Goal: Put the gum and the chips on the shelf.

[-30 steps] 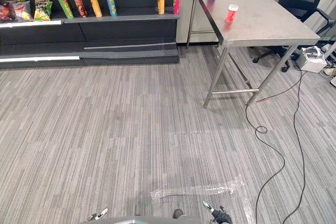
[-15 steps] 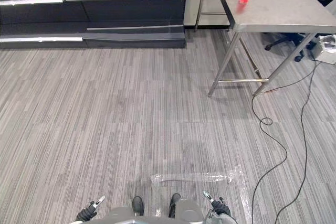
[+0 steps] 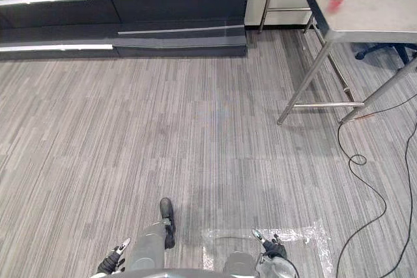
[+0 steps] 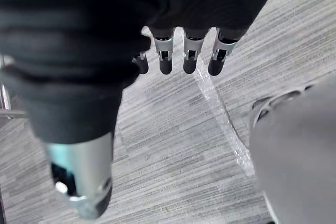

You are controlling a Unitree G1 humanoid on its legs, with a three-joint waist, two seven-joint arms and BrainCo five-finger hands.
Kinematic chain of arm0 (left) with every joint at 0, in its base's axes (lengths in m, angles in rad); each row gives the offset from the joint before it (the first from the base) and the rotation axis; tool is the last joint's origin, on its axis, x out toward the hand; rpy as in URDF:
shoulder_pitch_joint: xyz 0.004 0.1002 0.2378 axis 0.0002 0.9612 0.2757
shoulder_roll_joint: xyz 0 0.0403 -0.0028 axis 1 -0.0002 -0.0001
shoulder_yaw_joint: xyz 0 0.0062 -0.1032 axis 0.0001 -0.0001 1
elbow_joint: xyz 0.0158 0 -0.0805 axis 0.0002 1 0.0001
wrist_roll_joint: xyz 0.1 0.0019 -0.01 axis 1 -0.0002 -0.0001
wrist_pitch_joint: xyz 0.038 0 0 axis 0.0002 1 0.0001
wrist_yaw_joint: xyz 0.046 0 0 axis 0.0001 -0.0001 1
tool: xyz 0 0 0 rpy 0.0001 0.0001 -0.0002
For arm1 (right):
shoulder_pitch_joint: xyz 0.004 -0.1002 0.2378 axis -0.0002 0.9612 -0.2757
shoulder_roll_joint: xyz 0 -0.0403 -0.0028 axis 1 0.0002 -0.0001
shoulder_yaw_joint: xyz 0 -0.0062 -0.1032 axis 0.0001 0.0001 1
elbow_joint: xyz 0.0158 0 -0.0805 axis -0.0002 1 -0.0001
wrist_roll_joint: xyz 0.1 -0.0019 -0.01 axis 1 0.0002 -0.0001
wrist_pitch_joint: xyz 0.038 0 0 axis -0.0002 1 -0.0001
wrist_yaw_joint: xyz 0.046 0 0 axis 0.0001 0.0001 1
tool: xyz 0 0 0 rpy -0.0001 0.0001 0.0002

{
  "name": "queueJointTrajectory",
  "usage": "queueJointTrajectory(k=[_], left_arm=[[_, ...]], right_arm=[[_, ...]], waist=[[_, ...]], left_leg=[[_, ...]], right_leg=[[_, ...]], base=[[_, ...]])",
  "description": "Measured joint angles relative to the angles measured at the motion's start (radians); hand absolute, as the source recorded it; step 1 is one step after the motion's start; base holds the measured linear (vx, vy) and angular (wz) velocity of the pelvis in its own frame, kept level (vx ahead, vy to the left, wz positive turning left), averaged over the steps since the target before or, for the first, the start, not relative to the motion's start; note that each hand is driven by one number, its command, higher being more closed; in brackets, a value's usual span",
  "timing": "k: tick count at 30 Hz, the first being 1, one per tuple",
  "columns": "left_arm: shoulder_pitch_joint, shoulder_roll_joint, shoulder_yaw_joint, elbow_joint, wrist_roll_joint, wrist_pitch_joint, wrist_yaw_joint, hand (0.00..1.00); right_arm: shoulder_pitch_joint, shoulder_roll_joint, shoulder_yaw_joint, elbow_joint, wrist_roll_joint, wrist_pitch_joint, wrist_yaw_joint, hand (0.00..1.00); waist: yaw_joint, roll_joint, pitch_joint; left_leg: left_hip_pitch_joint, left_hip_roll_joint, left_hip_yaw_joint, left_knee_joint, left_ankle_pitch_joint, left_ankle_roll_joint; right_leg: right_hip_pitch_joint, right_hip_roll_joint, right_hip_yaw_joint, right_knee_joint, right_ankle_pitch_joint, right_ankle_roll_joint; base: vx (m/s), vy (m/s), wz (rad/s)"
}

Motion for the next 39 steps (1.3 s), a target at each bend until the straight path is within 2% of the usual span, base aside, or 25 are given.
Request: queueJointTrajectory(k=[1,2,3,5,8,9,10,12,13,15,16,17,20,21,22,24,25,26,29,32,33,34,35,37,39], left_arm=[[-0.007,0.008,-0.001,0.000,0.002,-0.003,0.001,0.00],[-0.021,0.019,-0.012,0.000,0.011,-0.005,0.004,0.00],[-0.023,0.020,-0.016,0.001,0.011,-0.006,0.004,0.00],[-0.033,0.028,-0.040,0.001,0.022,-0.005,0.006,0.00],[-0.030,0.041,-0.066,0.001,0.049,-0.005,0.010,0.00],[-0.033,0.044,-0.092,-0.003,0.061,-0.007,0.010,0.00],[-0.042,0.047,-0.104,-0.013,0.063,-0.008,0.010,0.00],[-0.047,0.045,-0.107,-0.021,0.063,-0.005,0.009,0.00],[-0.044,0.040,-0.106,-0.020,0.064,-0.005,0.009,0.00],[-0.032,0.029,-0.097,-0.017,0.090,-0.001,0.008,0.00],[-0.037,0.022,-0.088,-0.018,0.102,0.001,0.007,0.00],[-0.042,0.015,-0.075,-0.018,0.102,0.001,0.006,0.00],[-0.043,-0.001,-0.008,-0.020,0.101,0.001,0.007,0.00],[-0.043,-0.006,0.009,-0.018,0.102,0.002,0.009,0.00],[-0.043,-0.032,0.022,-0.008,0.114,0.002,0.011,0.00],[-0.045,-0.048,0.025,-0.015,0.139,0.001,0.010,0.00],[-0.046,-0.064,0.050,-0.017,0.141,0.001,0.008,0.00],[-0.047,-0.076,0.072,-0.018,0.147,0.000,0.004,0.00],[-0.043,-0.086,0.094,-0.018,0.163,0.002,0.001,0.00],[-0.037,-0.090,0.128,-0.027,0.163,0.003,-0.003,0.00],[-0.037,-0.103,0.155,-0.037,0.159,0.004,-0.003,0.00],[-0.036,-0.115,0.179,-0.058,0.142,0.003,-0.004,0.00],[-0.031,-0.112,0.179,-0.062,0.120,0.003,-0.007,0.00],[-0.035,-0.104,0.176,-0.068,0.076,0.000,-0.015,0.00],[-0.036,-0.107,0.174,-0.089,0.045,-0.019,-0.016,0.00]], right_arm=[[-0.011,0.005,-0.001,0.009,0.000,0.000,0.003,0.00],[-0.027,0.011,0.000,0.009,0.000,-0.001,0.003,0.00],[-0.030,0.011,-0.001,0.008,0.000,-0.001,0.003,0.00],[-0.039,0.012,-0.012,0.004,0.000,-0.003,0.003,0.00],[-0.024,0.015,-0.034,0.006,0.000,-0.003,0.003,0.00],[-0.008,0.014,-0.036,0.004,0.000,-0.003,0.003,0.00],[-0.004,0.017,-0.038,0.003,0.004,-0.003,0.006,0.00],[-0.017,0.013,-0.033,0.004,0.002,-0.006,0.005,0.00],[-0.018,0.012,-0.021,0.000,0.002,-0.010,0.007,0.00],[-0.017,0.003,0.006,-0.017,0.001,-0.023,0.013,0.00],[-0.017,0.002,0.007,-0.028,0.002,-0.024,0.023,0.00],[-0.017,0.002,0.008,-0.033,0.001,-0.024,0.026,0.00],[-0.014,0.011,-0.001,-0.035,0.001,-0.022,0.027,0.00],[-0.012,0.014,-0.003,-0.036,0.002,-0.022,0.028,0.00],[-0.013,0.014,-0.020,-0.036,-0.001,-0.023,0.027,0.00],[-0.017,0.020,-0.051,-0.039,-0.001,-0.022,0.030,0.00],[-0.017,0.023,-0.068,-0.039,-0.004,-0.022,0.031,0.00],[-0.009,0.023,-0.075,-0.041,-0.007,-0.022,0.035,0.00],[0.005,0.024,-0.076,-0.045,-0.008,-0.020,0.038,0.00],[0.021,0.019,-0.076,-0.056,-0.008,-0.020,0.044,0.00],[0.034,0.021,-0.073,-0.067,-0.008,-0.020,0.046,0.00],[0.040,0.015,-0.057,-0.077,-0.007,-0.019,0.046,0.00],[0.041,0.016,-0.043,-0.078,-0.007,-0.019,0.044,0.00],[0.038,0.019,-0.016,-0.079,-0.003,-0.020,0.042,0.00],[0.042,0.017,-0.002,-0.079,0.001,-0.020,0.040,0.00]], waist=[[-0.002,-0.010,-0.003],[0.001,-0.020,-0.007],[0.000,-0.020,-0.007],[0.001,-0.013,-0.010],[-0.003,-0.005,-0.017],[-0.020,-0.001,-0.017],[-0.037,-0.003,-0.015],[-0.047,-0.014,-0.010],[-0.046,-0.008,-0.005],[-0.050,0.011,0.002],[-0.054,0.018,0.002],[-0.054,0.014,0.004],[-0.051,-0.008,0.004],[-0.051,-0.014,0.005],[-0.048,0.018,0.000],[-0.050,0.032,0.006],[-0.053,0.034,0.004],[-0.052,0.028,0.003],[-0.052,0.025,-0.008],[-0.055,0.031,-0.024],[-0.055,0.049,-0.028],[-0.048,0.064,-0.029],[-0.045,0.058,-0.024],[-0.039,0.055,-0.022],[-0.016,0.048,-0.022]], left_leg=[[-0.011,-0.010,0.005,0.031,-0.017,0.019],[-0.042,-0.020,0.033,0.130,-0.076,0.059],[-0.045,-0.021,0.035,0.143,-0.081,0.065],[-0.047,-0.014,0.043,0.233,-0.091,0.080],[0.051,-0.017,0.055,0.200,-0.112,0.107],[0.111,-0.028,0.051,0.151,-0.147,0.123],[0.162,-0.049,0.042,0.102,-0.196,0.134],[0.257,-0.083,0.025,0.013,-0.233,0.109],[0.323,-0.088,0.023,-0.029,-0.233,0.108],[0.405,-0.073,0.018,-0.070,-0.237,0.100],[0.429,-0.061,-0.004,-0.085,-0.257,0.074],[0.435,-0.059,-0.012,-0.085,-0.269,0.063],[0.471,-0.036,-0.040,-0.090,-0.312,-0.003],[0.499,-0.025,-0.049,-0.102,-0.321,-0.021],[0.525,0.012,-0.029,-0.119,-0.310,-0.051],[0.545,0.021,-0.004,-0.122,-0.297,-0.045],[0.575,0.022,0.032,-0.143,-0.275,-0.065],[0.600,0.028,0.031,-0.154,-0.269,-0.075],[0.607,0.043,0.030,-0.123,-0.267,-0.077],[0.484,0.087,-0.029,0.171,-0.267,-0.077],[0.383,0.123,-0.087,0.396,-0.232,-0.081],[0.298,0.153,-0.137,0.596,-0.126,-0.083],[0.265,0.167,-0.144,0.688,-0.077,-0.079],[0.129,0.184,-0.130,0.918,-0.187,-0.042],[0.042,0.173,-0.078,0.887,-0.260,-0.025]], right_leg=[[0.002,-0.013,0.014,-0.023,0.030,-0.001],[0.005,-0.042,0.064,-0.057,0.120,0.014],[0.005,-0.045,0.070,-0.060,0.136,0.014],[-0.008,-0.052,0.113,-0.026,0.295,0.012],[-0.092,-0.059,0.133,0.200,0.463,-0.020],[-0.152,-0.077,0.121,0.361,0.515,-0.015],[-0.226,-0.089,0.104,0.544,0.476,-0.048],[-0.318,-0.095,0.082,0.733,0.360,-0.056],[-0.345,-0.082,0.038,0.767,0.276,-0.081],[-0.370,-0.046,-0.034,0.710,0.188,-0.087],[-0.396,-0.029,-0.076,0.619,0.160,-0.086],[-0.408,-0.025,-0.087,0.559,0.159,-0.087],[-0.407,-0.008,-0.102,0.130,0.205,-0.060],[-0.381,0.001,-0.113,0.091,0.318,-0.086],[-0.367,0.053,-0.137,0.086,0.285,-0.113],[-0.369,0.076,-0.144,0.124,0.260,-0.121],[-0.368,0.078,-0.140,0.175,0.210,-0.149],[-0.368,0.079,-0.138,0.221,0.161,-0.150],[-0.361,0.082,-0.141,0.259,0.104,-0.150],[-0.299,0.092,-0.158,0.222,0.074,-0.151],[-0.260,0.107,-0.173,0.202,0.064,-0.155],[-0.216,0.122,-0.177,0.194,0.048,-0.164],[-0.188,0.127,-0.171,0.187,0.034,-0.169],[-0.093,0.124,-0.153,0.166,-0.006,-0.170],[-0.039,0.103,-0.127,0.136,-0.006,-0.147]], base=[[0.64,0.424,-0.28],[0.52,0.344,-0.17],[0.57,0.413,-0.28],[0.42,0.289,-0.37],[0.32,0.259,-0.30],[0.43,0.229,0.33],[0.43,0.174,0.42],[0.36,0.056,0.30],[0.28,-0.018,0.09],[0.22,-0.107,0.10],[0.19,-0.171,0.29],[0.19,-0.238,0.43],[0.27,-0.332,0.35],[0.38,-0.321,0.09],[0.41,-0.295,0.01],[0.34,-0.180,-0.10],[0.38,-0.187,-0.12],[0.30,-0.142,-0.08],[0.32,-0.147,0.03],[0.27,-0.094,0.17],[0.37,-0.062,0.09],[0.37,-0.039,-0.03],[0.33,0.019,-0.17],[0.32,0.047,-0.15],[0.30,0.141,-0.38]])
